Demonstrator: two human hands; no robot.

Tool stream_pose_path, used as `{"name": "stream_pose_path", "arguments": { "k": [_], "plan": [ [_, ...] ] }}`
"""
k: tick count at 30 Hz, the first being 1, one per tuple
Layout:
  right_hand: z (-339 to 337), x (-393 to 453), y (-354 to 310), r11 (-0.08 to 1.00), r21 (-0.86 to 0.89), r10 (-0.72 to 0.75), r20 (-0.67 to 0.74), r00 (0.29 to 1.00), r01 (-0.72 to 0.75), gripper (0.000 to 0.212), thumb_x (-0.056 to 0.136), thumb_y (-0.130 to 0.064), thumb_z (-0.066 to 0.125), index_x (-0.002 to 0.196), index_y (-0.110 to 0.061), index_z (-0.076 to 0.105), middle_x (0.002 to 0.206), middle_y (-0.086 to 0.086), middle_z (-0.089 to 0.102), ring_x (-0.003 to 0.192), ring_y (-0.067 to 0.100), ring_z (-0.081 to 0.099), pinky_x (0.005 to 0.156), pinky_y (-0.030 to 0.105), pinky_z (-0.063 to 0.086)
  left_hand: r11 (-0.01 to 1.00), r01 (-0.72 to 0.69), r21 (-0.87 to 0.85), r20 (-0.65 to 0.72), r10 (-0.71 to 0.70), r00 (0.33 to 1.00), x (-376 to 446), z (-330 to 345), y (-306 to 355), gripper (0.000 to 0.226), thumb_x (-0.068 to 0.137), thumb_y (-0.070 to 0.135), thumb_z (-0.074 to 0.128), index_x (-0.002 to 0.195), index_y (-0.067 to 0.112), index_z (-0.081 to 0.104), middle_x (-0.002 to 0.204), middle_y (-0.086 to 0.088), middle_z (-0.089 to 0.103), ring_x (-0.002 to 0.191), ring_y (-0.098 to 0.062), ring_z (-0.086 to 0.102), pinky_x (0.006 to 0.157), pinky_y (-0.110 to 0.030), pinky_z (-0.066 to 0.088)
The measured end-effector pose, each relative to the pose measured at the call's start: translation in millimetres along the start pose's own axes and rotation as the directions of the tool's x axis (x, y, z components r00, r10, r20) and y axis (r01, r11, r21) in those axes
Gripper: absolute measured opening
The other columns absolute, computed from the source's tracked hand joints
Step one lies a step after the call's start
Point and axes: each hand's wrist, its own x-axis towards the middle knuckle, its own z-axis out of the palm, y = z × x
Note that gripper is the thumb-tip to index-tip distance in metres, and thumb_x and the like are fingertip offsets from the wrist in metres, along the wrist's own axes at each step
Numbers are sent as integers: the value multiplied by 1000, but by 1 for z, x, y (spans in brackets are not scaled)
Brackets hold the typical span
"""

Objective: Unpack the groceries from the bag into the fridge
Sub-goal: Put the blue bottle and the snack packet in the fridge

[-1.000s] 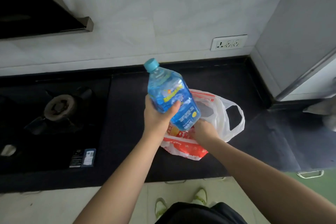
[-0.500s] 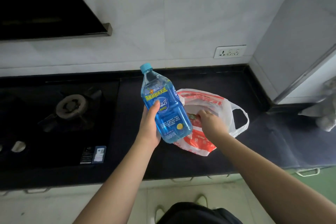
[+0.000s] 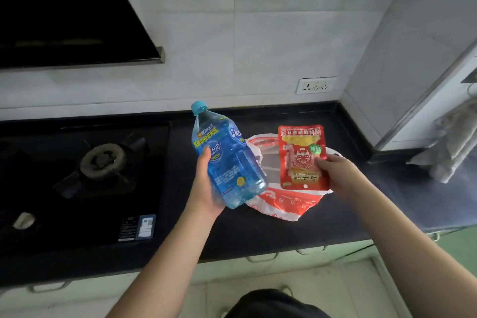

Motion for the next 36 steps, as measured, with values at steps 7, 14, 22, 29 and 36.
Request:
{"name": "stream_pose_path", "arguments": {
  "k": [7, 14, 22, 29, 36],
  "plan": [
    [19, -39, 19, 932, 305, 125, 238, 963, -196, 32, 94, -25, 58, 121, -8, 57, 114, 15, 70, 98, 32, 70, 72, 45, 58, 991, 19, -131, 20, -16, 1000, -19, -14, 4, 61, 89, 63, 43, 128, 19, 59, 120, -8, 65, 108, -26, 64, 87, -45, 52],
    [27, -59, 23, 898, 420, -9, 318, 948, -132, 48, 84, -41, 58, 125, -15, 56, 115, 9, 70, 99, 27, 70, 70, 40, 59, 975, -7, -224, -5, 6, 1000, -38, -16, 4, 76, 82, 74, 46, 135, 20, 53, 132, -11, 50, 122, -32, 48, 109, -61, 28],
    [17, -58, 26, 886, 432, -20, 402, 915, -171, 68, 73, -39, 77, 132, -16, 52, 128, 13, 63, 112, 33, 64, 85, 49, 55, 969, -116, -218, -112, 93, 989, -75, 16, 6, 64, 82, 71, 39, 104, 23, 76, 110, -6, 71, 97, -25, 70, 73, -39, 57],
    [-16, -68, 17, 954, 249, 53, 412, 910, -168, 36, 82, -25, 65, 115, -12, 62, 106, 14, 73, 90, 33, 72, 63, 42, 58, 955, -231, -188, -2, 235, 972, -100, 41, -9, 73, 70, 58, 72, 126, 14, 59, 124, -13, 59, 113, -33, 56, 97, -48, 42],
    [-22, -74, 16, 964, 198, 57, 491, 869, -176, 26, 90, -21, 61, 115, -16, 60, 100, 8, 75, 89, 30, 72, 69, 44, 55, 916, -258, -306, -33, 260, 965, -128, 48, -39, 55, 95, 46, 44, 134, 7, 51, 130, -15, 58, 123, -31, 52, 104, -45, 38]
  ]
}}
